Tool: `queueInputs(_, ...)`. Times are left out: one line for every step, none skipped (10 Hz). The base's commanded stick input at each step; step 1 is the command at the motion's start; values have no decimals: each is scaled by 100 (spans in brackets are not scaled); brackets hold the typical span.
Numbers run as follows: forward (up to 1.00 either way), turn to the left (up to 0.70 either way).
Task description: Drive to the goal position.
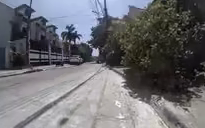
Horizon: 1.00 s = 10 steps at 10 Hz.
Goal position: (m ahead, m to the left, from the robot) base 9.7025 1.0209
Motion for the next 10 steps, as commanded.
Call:
queueInputs(100, 0)
queueInputs(100, 0)
queueInputs(100, 1)
queueInputs(100, 1)
queueInputs(100, 1)
queueInputs(100, 1)
queueInputs(100, 1)
queueInputs(100, 1)
queueInputs(100, 1)
queueInputs(100, 1)
